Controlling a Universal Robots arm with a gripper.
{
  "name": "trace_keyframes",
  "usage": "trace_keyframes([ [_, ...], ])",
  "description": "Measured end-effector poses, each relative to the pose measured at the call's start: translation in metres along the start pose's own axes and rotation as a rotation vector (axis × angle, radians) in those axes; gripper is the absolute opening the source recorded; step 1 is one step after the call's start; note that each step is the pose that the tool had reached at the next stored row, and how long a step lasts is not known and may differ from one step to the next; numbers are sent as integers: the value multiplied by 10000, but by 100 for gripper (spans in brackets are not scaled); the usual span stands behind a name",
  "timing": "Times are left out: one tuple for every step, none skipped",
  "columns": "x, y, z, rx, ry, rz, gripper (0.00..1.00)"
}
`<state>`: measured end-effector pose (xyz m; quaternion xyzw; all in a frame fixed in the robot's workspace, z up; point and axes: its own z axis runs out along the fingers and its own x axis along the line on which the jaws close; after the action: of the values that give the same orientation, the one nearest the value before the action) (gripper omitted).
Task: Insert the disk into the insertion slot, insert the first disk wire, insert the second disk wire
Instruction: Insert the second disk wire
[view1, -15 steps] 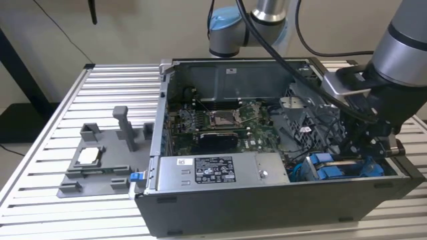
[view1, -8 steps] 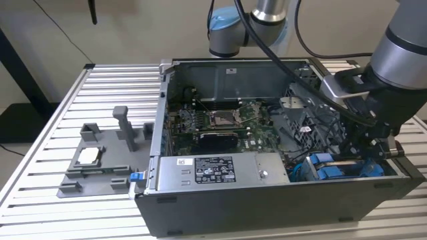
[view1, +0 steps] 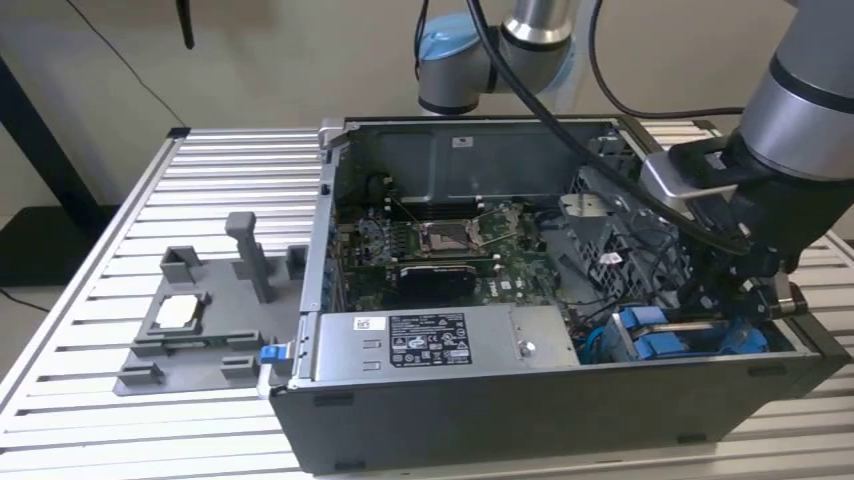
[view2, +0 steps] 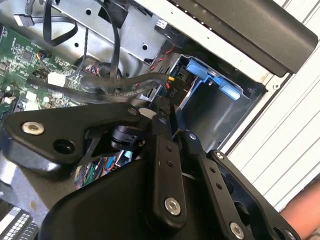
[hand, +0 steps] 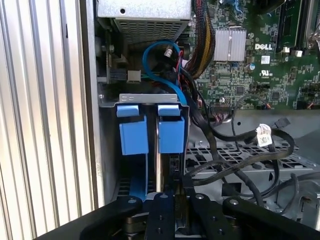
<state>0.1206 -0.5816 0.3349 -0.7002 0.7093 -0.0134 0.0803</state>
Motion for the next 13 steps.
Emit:
trace_keyframes([
  [4,0,-3,-1,4,-1,24],
  [8,0,-6,-1,8,-1,24],
  [12,0,-7,-1,9,-1,24],
  [13,-1,-7,-1,9,-1,24],
  [14,-1,-10,-2,3,0,24],
  [14,-1,-15,-1,-10,2,24],
  [15,-2,-21,-2,-17,3,24],
  [15,-2,-23,-2,-22,4,24],
  [14,-3,-27,-2,-24,4,24],
  [14,-4,-33,-2,-23,4,24],
  [13,-4,-34,-2,-28,4,24],
  [13,-4,-35,-1,-29,4,24],
  [13,-4,-37,-2,-28,4,24],
])
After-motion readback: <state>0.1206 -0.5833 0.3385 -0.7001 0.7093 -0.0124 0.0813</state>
